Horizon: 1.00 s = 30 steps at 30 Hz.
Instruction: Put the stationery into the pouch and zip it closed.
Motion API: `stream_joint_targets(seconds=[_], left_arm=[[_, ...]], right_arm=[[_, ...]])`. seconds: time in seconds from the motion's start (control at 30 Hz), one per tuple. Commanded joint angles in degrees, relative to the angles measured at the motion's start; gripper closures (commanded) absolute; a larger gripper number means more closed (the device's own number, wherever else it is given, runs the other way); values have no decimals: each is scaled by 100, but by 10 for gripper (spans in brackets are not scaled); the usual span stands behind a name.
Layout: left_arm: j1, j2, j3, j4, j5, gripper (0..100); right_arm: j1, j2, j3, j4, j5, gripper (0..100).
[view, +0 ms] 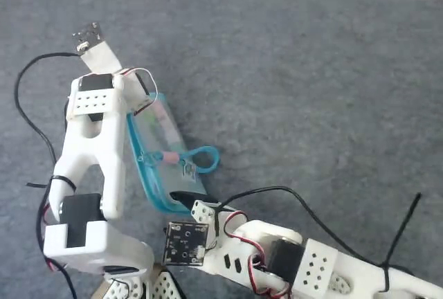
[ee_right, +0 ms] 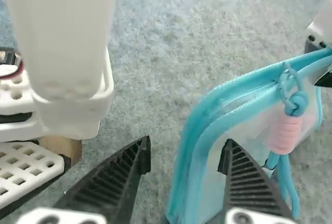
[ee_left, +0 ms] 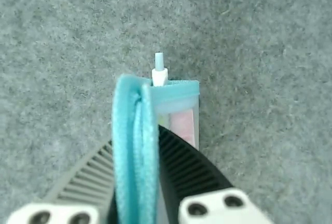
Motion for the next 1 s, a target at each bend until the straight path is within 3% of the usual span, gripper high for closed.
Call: stream_joint_targets(seconds=[0.0,0.17,0.4,0.57,0.83,0.97], left_arm=[[-44,62,-136,123,70,988],[-44,62,-136,158,35,988],[88,53,-136,343,-62,988],[132,53,-127,343,-62,988],[132,62,66,352,-88,987],[105,53,189,343,-97,987]], right_arm=[[48,163,-88,-277,-114,779],[224,470,-79,-479,-79,779],[945,1543,-158,-1429,-105,779],[1437,2404,-659,-1464,-114,780],[2290,2316,-747,-1323,-123,996],[2782,1692,-844,-558,-123,992]])
